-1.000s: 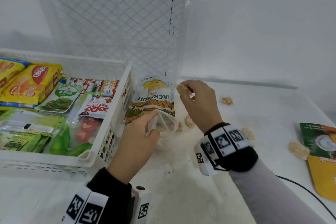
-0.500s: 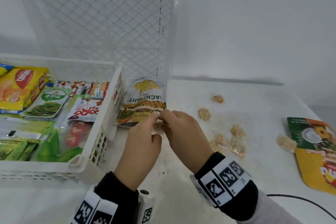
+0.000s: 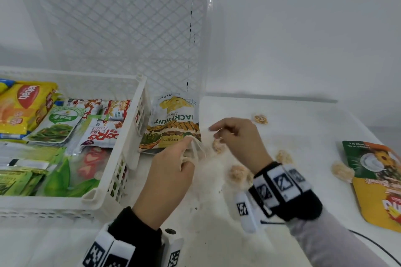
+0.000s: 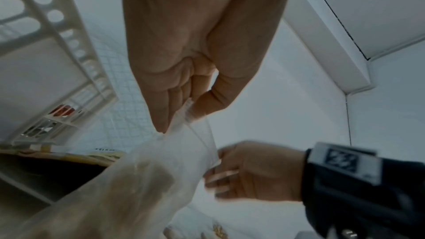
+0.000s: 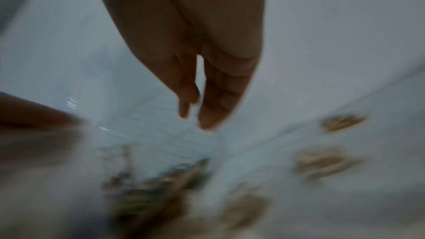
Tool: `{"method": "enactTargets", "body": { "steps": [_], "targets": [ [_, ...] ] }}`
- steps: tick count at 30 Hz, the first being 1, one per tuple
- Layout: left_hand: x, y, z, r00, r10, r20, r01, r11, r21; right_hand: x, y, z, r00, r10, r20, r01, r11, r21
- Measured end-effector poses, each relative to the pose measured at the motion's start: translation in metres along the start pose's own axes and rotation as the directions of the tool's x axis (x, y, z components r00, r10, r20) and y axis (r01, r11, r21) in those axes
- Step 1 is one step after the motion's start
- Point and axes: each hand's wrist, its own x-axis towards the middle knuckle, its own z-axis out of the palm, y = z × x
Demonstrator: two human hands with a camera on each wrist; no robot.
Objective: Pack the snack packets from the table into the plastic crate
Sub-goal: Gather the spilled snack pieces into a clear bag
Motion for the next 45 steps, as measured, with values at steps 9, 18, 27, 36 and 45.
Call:
{"method": "enactTargets", "body": {
  "steps": [9, 18, 27, 36, 45],
  "targets": [
    [0.0, -0.002, -0.002, 0.998, -0.015, 0.053, 0.016, 0.999, -0.029, 0.056, 0.07, -0.02, 0.846, 0.451, 0.284, 0.01, 0.52, -0.854],
    [0.002, 0.0, -0.014, 0.992, 0.023, 0.127, -0.028, 0.999, 0.043, 0.039, 0.022, -0.028, 0.997, 0.068, -0.035, -0.076, 0.851, -0.52],
    [0.007, 0.001, -0.016, 0.995, 0.047, 0.083, -0.054, 0.995, 0.087, -0.038, -0.025, -0.013, 0.974, -0.224, 0.047, 0.22, 0.973, 0.063],
    [0.003, 0.002, -0.007, 0.976, 0.141, 0.164, -0.184, 0.942, 0.282, -0.046, -0.018, 0.019, 0.901, -0.374, 0.22, 0.433, 0.791, -0.431],
    [-0.001, 0.006, -0.008, 0.965, 0.211, 0.158, -0.247, 0.934, 0.258, -0.058, -0.018, 0.039, 0.885, -0.462, 0.051, 0.388, 0.674, -0.629]
  ]
}}
